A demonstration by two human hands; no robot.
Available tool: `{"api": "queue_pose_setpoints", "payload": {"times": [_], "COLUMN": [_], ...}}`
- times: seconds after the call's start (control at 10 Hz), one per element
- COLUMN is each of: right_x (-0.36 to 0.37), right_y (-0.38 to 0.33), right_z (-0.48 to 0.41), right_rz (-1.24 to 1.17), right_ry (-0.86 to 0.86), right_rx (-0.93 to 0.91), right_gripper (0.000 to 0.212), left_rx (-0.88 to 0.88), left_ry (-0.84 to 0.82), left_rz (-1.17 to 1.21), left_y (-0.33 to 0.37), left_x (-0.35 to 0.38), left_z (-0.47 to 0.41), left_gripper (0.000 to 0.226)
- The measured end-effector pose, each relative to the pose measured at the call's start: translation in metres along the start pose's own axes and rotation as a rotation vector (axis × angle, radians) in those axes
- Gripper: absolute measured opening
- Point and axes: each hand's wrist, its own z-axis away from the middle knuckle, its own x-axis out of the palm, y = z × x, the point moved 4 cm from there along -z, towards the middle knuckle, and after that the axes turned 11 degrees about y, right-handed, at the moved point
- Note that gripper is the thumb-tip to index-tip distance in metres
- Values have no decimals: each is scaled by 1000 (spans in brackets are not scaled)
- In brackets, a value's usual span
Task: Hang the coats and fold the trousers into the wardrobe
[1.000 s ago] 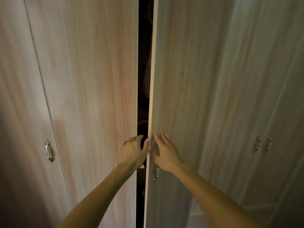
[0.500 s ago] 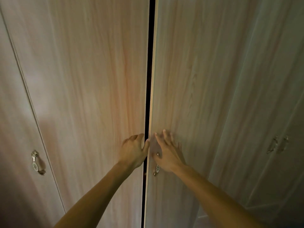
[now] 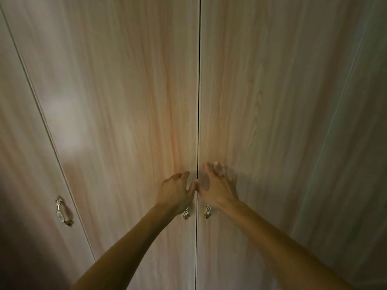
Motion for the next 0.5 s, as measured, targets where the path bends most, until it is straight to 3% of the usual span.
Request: {"api": "queue_pose_setpoints", "payload": {"times": [0.2, 0.5], "right_x": [-8, -41], "right_y": [-2, -14], "right_z": [6, 44], "right_rz": [18, -139], "right_ry": [-43, 179], "right_rx": [-15, -70], "right_gripper": [73, 52], "left_rx": [-19, -13], "left_ry": [0, -12], "left_rz": [14, 161], "left_y": [-2, -23], "left_x": [-15, -37], "left_z": [15, 41], "left_gripper": [52, 64]}}
